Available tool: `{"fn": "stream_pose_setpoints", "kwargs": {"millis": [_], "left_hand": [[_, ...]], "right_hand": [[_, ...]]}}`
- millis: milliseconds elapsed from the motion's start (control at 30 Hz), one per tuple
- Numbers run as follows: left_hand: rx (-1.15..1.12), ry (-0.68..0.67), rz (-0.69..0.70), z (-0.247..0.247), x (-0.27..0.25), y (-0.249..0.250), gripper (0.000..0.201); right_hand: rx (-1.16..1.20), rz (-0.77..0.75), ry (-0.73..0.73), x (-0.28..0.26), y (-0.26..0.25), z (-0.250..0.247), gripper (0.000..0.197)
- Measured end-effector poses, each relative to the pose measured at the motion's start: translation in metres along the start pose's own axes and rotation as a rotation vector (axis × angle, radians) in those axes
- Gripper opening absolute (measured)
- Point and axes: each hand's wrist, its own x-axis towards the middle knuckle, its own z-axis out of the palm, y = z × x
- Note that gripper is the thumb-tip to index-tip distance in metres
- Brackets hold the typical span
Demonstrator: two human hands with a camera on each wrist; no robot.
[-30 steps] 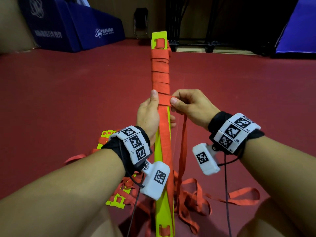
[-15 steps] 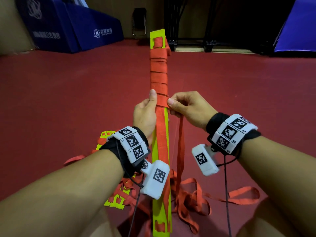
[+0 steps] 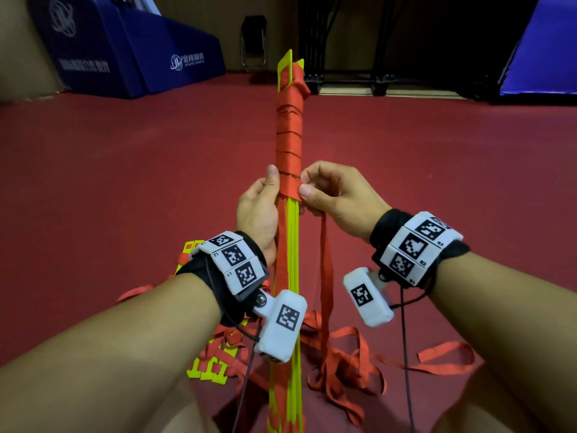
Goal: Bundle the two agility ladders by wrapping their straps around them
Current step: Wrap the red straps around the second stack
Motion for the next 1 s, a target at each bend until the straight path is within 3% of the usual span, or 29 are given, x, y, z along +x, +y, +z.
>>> {"fn": "stream_pose_setpoints", "kwargs": {"millis": [433,567,667,733,867,1000], "left_hand": [[-0.038,-0.015,-0.269,0.004,-0.008,0.001,0.042],[-0.067,0.071,-0.225,0.006,-0.003,-0.002,0.057],[-0.021,0.029,-0.189,0.006,-0.004,-0.001,0.059],[-0.028,-0.049,-0.191,0.006,-0.003,-0.003,0.053],[0.024,-0.068,-0.131,0.004,-0.003,-0.002,0.035],[0.006,-0.039,-0.098,0.004,-0.004,0.001,0.033]], "right_hand": [[-0.196,0.005,0.108,-0.001,0.003,0.006,0.012],[-0.288,0.035,0.186,0.0,0.006,0.009,0.016],[-0.397,0.046,0.262,0.0,0.006,0.009,0.018],[-0.416,0.059,0.299,0.0,0.007,0.008,0.021],[-0.425,0.118,0.314,0.001,0.011,0.008,0.034],[-0.309,0.13,0.231,0.004,0.019,0.005,0.024]]}}
